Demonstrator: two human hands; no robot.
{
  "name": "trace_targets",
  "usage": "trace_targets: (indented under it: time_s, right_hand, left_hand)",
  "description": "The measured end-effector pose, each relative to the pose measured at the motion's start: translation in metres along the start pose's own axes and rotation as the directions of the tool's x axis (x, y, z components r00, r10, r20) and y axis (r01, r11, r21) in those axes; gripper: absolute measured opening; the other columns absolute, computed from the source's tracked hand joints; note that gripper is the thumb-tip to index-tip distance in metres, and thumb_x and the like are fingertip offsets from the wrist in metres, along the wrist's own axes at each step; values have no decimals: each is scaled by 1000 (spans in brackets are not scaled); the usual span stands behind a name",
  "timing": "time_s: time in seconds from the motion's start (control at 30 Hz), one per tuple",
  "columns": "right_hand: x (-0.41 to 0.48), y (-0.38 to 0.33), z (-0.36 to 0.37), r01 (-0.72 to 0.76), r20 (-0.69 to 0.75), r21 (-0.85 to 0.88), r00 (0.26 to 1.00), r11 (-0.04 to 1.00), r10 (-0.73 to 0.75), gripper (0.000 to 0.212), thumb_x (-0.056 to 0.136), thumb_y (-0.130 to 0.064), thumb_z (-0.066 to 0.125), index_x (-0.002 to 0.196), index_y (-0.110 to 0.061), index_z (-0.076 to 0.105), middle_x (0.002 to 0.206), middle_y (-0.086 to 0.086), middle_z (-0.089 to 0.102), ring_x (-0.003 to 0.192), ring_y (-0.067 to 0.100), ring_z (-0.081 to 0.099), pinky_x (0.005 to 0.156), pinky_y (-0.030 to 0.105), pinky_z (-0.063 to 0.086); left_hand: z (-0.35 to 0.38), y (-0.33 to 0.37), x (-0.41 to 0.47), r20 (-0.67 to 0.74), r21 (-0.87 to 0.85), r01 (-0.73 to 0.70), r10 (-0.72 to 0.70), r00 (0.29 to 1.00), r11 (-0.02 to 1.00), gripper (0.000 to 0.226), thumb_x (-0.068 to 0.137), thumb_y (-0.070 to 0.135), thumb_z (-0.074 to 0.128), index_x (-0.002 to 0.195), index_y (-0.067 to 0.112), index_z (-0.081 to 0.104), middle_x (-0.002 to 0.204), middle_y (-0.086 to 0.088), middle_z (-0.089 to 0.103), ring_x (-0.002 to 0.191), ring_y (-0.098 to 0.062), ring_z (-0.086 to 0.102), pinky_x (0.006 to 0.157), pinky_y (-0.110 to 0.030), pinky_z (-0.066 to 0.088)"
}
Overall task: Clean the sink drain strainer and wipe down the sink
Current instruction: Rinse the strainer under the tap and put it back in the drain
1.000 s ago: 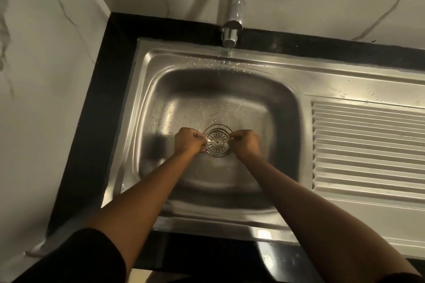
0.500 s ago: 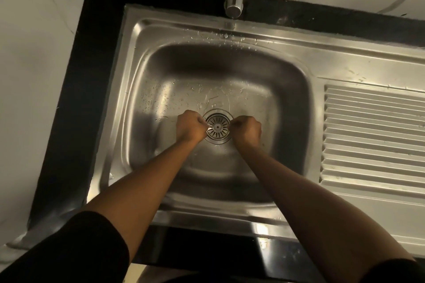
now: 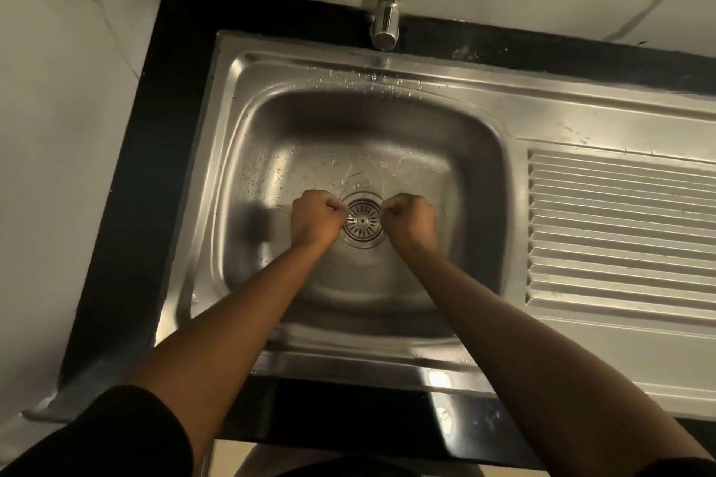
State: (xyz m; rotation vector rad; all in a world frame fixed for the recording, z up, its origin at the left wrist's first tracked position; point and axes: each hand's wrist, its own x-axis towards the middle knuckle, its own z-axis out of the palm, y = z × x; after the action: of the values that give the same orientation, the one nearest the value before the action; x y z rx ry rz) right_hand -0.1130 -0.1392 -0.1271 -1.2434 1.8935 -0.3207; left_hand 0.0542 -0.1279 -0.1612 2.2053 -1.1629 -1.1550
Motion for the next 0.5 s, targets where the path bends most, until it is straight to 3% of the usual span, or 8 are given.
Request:
trace_targets:
  time_s: [0.13, 0.27, 0.4, 0.5]
  right_hand:
    - [-24, -12, -25, 95, -50, 91, 995, 991, -91, 21, 86, -5, 67, 87, -20, 82, 73, -8, 73, 72, 3, 70, 59, 1, 44]
    - [-52, -19, -50, 120, -92, 220, 991, 968, -102, 25, 82, -10, 71, 72, -34, 73, 69, -7, 77, 70, 9, 76, 77, 35, 65]
    - [-82, -26, -70, 149, -144, 305, 984, 941, -109, 21, 86, -7, 72, 82, -27, 76, 71, -3, 78, 66, 10, 77, 76, 39, 66]
    - [-99, -30, -77, 187, -186, 372, 975, 909, -124, 13, 93, -6, 69, 91, -17, 77, 79, -1, 77, 69, 11, 78, 70, 40, 67]
  left_hand:
    - [-24, 16, -23, -22, -85, -108, 107, 994, 990, 8, 86, 20, 77, 89, 18, 84, 84, 3, 82, 79, -16, 78, 83, -43, 66]
    - [-45, 35, -54, -36, -131, -185, 182, 983, 974, 8, 89, 22, 77, 91, 18, 84, 82, 5, 80, 76, -10, 76, 80, -39, 66]
    - [-60, 55, -84, -20, -145, -266, 266, 964, 953, 9, 93, 24, 75, 92, 18, 82, 87, 6, 80, 83, -6, 74, 85, -33, 62]
    - [-67, 66, -96, 25, -204, -264, 275, 961, 943, 9, 94, 23, 73, 94, 19, 81, 86, 6, 81, 84, -10, 76, 87, -37, 63]
